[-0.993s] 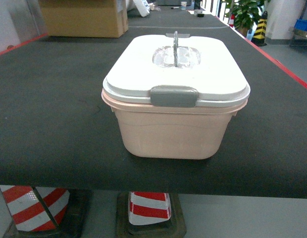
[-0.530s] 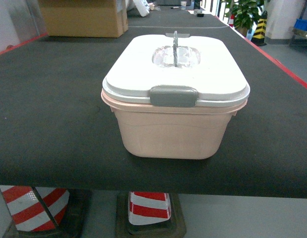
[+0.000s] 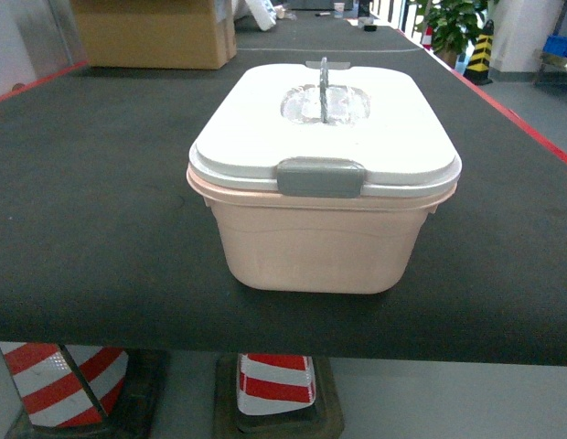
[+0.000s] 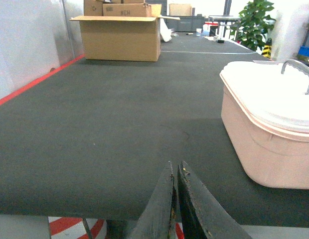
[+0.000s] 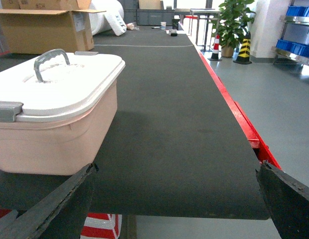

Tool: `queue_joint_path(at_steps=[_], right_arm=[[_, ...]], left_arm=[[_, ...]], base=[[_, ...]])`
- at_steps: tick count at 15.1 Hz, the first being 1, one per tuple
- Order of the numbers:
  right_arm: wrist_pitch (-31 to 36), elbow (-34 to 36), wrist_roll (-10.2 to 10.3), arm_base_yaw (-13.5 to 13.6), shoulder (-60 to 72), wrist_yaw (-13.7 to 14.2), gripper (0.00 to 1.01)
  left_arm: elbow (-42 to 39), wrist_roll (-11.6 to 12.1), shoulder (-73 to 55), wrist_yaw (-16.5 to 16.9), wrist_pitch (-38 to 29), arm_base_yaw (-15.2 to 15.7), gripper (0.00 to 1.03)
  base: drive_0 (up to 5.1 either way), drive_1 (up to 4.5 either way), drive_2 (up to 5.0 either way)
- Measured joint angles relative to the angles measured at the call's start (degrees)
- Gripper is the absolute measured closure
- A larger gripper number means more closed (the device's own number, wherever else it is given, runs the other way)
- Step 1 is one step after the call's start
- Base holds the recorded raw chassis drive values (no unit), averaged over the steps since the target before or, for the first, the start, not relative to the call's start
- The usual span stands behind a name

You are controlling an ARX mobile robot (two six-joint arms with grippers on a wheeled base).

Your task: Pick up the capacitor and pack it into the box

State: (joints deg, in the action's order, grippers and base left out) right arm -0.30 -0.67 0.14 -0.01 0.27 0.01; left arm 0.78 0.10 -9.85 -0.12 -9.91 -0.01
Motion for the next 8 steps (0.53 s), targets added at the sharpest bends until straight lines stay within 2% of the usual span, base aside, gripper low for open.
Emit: queue_joint_path(at_steps=[1, 2, 4, 5, 8], right_arm=[[-0.02, 0.00, 0.00, 0.00, 0.00, 0.00, 0.03], [-0.02, 0.00, 0.02, 0.00, 0.00, 0.04, 0.03], [0.00, 0.00, 0.00, 0.00, 0.00, 0.00, 0.03], [-0.04, 0.00, 0.00, 0.00, 0.00, -0.02, 0.03], [-0.02, 0.00, 0.00, 0.00, 0.00, 0.00, 0.03]], left_arm=[[0.00, 0.00, 5.18, -0.02, 7.93, 0.00, 1.01], [0.07, 0.02, 9.20, 0.26, 8.94, 0.00, 1.01], [0.02, 0.00, 9.22, 0.11, 10.43, 0.00, 1.01], [0.02, -0.07, 9.22, 0.09, 9.90, 0.00, 0.95], [0.02, -0.07, 9.22, 0.11, 10.23, 0.00, 0.57]], base=[[0.0, 0.00, 0.0], [0.0, 0.00, 0.0], [0.0, 0.00, 0.0], [0.0, 0.00, 0.0], [0.0, 0.00, 0.0]])
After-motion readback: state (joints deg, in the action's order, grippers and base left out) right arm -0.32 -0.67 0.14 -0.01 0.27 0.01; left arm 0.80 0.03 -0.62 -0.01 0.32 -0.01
